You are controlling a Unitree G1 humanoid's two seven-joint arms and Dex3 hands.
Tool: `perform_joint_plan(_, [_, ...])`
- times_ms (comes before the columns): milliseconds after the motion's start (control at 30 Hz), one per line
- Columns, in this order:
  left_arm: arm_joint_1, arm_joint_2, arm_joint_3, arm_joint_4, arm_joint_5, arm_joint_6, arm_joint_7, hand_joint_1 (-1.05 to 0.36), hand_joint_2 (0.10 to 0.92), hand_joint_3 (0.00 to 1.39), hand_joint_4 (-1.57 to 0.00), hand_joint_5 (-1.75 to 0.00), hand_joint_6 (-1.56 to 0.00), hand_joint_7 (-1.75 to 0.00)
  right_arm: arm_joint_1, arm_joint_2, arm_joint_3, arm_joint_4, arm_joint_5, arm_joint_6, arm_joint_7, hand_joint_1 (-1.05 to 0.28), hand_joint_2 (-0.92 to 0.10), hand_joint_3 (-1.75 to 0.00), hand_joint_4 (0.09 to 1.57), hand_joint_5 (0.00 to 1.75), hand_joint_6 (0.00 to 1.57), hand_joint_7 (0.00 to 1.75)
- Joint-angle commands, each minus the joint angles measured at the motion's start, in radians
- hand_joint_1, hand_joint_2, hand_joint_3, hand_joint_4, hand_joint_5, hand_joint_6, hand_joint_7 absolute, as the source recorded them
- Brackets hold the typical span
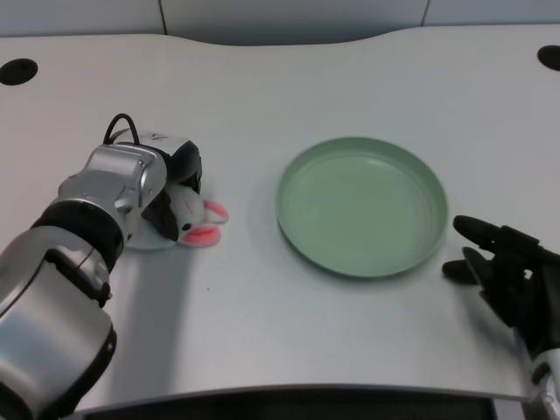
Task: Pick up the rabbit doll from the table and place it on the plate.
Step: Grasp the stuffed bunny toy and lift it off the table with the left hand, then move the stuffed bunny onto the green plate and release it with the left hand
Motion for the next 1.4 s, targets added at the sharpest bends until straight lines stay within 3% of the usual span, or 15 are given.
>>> perform_joint_plan(33, [0.003, 0.009, -0.01, 0.001, 0.007, -0.006, 0.0, -0.37, 0.774, 0.0, -0.63, -1.13, -1.0, -0.25, 0.009, -0.004, -0.002, -0.006, 0.01, -0.003, 0.004, -0.41, -0.92, -0.19, 0.79, 0.74, 0.97, 0.0])
perform_joint_plan(100, [0.004, 0.011, -0.007, -0.001, 0.005, -0.009, 0.001, -0.36, 0.775, 0.0, -0.61, -1.22, -1.0, -0.28, 0.01, -0.004, -0.001, -0.006, 0.009, -0.006, 0.003, -0.41, -0.92, -0.19, 0.79, 0.74, 0.97, 0.0])
perform_joint_plan(200, [0.007, 0.013, 0.004, -0.004, -0.005, -0.021, 0.003, -0.31, 0.773, 0.0, -0.56, -1.49, -0.76, -0.9, 0.012, -0.004, 0.0, -0.019, 0.005, 0.011, -0.002, -0.42, -0.92, -0.19, 0.8, 0.74, 0.97, 0.0])
perform_joint_plan(267, [0.009, 0.014, 0.009, -0.005, -0.01, -0.026, 0.007, -0.27, 0.779, 0.0, -0.57, -1.48, -0.71, -0.98, 0.013, -0.004, 0.001, -0.022, 0.002, 0.012, -0.004, -0.42, -0.92, -0.2, 0.79, 0.74, 0.97, 0.0])
perform_joint_plan(400, [0.017, 0.019, 0.024, -0.009, -0.025, -0.045, 0.021, -0.21, 0.807, 0.0, -0.61, -1.17, -0.84, -0.59, 0.01, -0.002, -0.004, -0.008, 0.013, -0.004, 0.007, -0.41, -0.92, -0.19, 0.79, 0.74, 0.97, 0.0])
perform_joint_plan(467, [0.02, 0.019, 0.025, -0.008, -0.026, -0.049, 0.034, -0.21, 0.815, 0.0, -0.62, -1.11, -0.9, -0.48, 0.01, -0.005, -0.003, -0.005, 0.007, -0.002, 0.002, -0.42, -0.92, -0.19, 0.79, 0.74, 0.97, 0.01])
perform_joint_plan(567, [0.022, 0.019, 0.031, -0.007, -0.03, -0.053, 0.044, -0.21, 0.83, 0.01, -0.62, -1.11, -0.93, -0.41, 0.012, -0.005, -0.001, -0.014, 0.003, 0.006, -0.003, -0.41, -0.92, -0.19, 0.79, 0.74, 0.97, 0.01])
perform_joint_plan(833, [0.032, 0.034, 0.078, -0.017, -0.077, -0.092, 0.075, -0.2, 0.849, 0.0, -0.6, -0.99, -0.99, -0.33, 0.007, -0.005, -0.004, 0.0, 0.01, -0.003, 0.005, -0.41, -0.92, -0.18, 0.8, 0.74, 0.97, 0.01])
perform_joint_plan(867, [0.033, 0.037, 0.09, -0.02, -0.088, -0.099, 0.079, -0.19, 0.857, 0.01, -0.55, -1.15, -0.96, -0.45, 0.007, -0.006, -0.004, 0.002, 0.008, -0.003, 0.004, -0.42, -0.92, -0.18, 0.8, 0.73, 0.97, 0.01])
perform_joint_plan(900, [0.033, 0.04, 0.097, -0.023, -0.095, -0.104, 0.081, -0.17, 0.863, 0.0, -0.5, -1.5, -0.7, -1.11, 0.006, -0.006, -0.004, 0.003, 0.006, -0.003, 0.003, -0.42, -0.92, -0.18, 0.8, 0.73, 0.97, 0.01])
perform_joint_plan(933, [0.034, 0.041, 0.101, -0.025, -0.1, -0.107, 0.082, -0.16, 0.866, 0.0, -0.48, -1.64, -0.57, -1.44, 0.006, -0.006, -0.003, 0.004, 0.006, -0.004, 0.002, -0.42, -0.92, -0.18, 0.8, 0.73, 0.97, 0.01])
perform_joint_plan(1000, [0.037, 0.051, 0.138, -0.036, -0.139, -0.127, 0.082, -0.12, 0.888, 0.01, -0.62, -1.72, -0.54, -1.65, 0.005, -0.005, -0.003, 0.009, 0.006, -0.013, 0.004, -0.42, -0.92, -0.18, 0.8, 0.73, 0.97, 0.01])
perform_joint_plan(1100, [0.036, 0.067, 0.166, -0.05, -0.163, -0.14, 0.081, -0.12, 0.899, 0.01, -0.73, -1.74, -0.55, -1.74, 0.004, 0.0, -0.005, 0.008, 0.016, -0.012, 0.011, -0.42, -0.92, -0.18, 0.81, 0.74, 0.98, 0.01])
perform_joint_plan(1200, [0.041, 0.081, 0.188, -0.072, -0.18, -0.154, 0.081, -0.12, 0.895, 0.01, -0.75, -1.75, -0.56, -1.75, 0.003, -0.004, 0.0, 0.017, 0.002, -0.021, 0.003, -0.42, -0.92, -0.18, 0.8, 0.73, 0.97, 0.01])
perform_joint_plan(1400, [0.068, 0.123, 0.264, -0.162, -0.248, -0.224, 0.093, -0.14, 0.888, 0.01, -0.78, -1.75, -0.57, -1.75, 0.002, 0.002, 0.0, 0.008, 0.008, -0.007, 0.005, -0.42, -0.92, -0.18, 0.81, 0.74, 0.98, 0.01])
